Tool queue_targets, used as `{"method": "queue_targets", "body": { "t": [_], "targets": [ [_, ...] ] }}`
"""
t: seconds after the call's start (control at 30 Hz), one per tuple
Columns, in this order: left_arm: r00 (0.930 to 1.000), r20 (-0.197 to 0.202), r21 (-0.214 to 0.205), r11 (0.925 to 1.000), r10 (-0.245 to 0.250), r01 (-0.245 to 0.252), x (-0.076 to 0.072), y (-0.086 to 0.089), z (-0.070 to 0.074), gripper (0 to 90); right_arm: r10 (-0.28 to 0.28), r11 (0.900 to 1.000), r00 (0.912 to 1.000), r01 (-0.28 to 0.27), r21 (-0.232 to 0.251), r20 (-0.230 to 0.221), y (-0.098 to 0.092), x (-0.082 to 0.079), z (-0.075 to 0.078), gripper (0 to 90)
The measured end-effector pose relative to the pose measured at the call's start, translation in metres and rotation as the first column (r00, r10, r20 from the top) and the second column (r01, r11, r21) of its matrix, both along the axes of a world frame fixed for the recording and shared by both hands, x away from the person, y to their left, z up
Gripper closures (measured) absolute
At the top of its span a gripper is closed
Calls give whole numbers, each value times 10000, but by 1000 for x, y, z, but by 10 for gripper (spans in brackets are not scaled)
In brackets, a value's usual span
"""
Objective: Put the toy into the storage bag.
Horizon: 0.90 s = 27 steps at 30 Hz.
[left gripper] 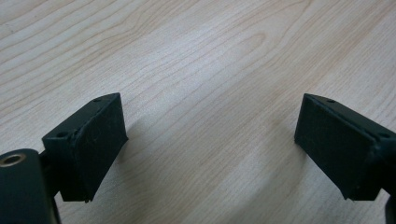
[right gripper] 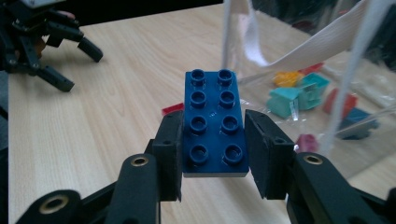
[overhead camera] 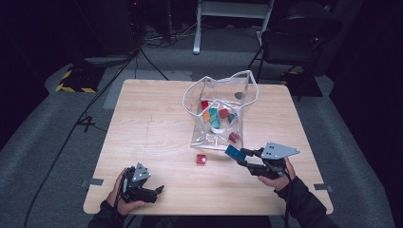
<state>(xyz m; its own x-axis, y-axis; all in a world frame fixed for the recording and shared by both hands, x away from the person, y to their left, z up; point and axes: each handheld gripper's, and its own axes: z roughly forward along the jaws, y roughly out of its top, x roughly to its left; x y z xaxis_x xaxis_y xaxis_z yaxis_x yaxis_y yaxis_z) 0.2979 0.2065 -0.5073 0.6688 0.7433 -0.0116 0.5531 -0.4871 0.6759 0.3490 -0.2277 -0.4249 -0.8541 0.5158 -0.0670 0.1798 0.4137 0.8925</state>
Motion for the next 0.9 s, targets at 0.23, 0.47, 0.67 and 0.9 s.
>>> {"method": "queue_targets", "body": {
  "t": [0.23, 0.47, 0.67, 0.9],
  "targets": [
    [10000, -2, 2, 10000, -1, 1, 0, 0, 0, 93, -387, 9992, 9980, 381, 145, 494, -14, 0, 24, 598],
    [10000, -2, 1, 10000, 0, 0, 0, 0, 0, 93, -637, 9974, 9936, 601, 410, 937, -22, -1, 50, 598],
    [10000, 15, -3, 10000, 14, -14, 0, 0, 0, 93, -696, 9967, 9915, 645, 488, 1100, -22, 0, 59, 598],
    [10000, -6, -1, 10000, -1, 1, 0, 0, 0, 92, -845, 9951, 9847, 754, 645, 1523, -21, 0, 81, 598]
  ]
}}
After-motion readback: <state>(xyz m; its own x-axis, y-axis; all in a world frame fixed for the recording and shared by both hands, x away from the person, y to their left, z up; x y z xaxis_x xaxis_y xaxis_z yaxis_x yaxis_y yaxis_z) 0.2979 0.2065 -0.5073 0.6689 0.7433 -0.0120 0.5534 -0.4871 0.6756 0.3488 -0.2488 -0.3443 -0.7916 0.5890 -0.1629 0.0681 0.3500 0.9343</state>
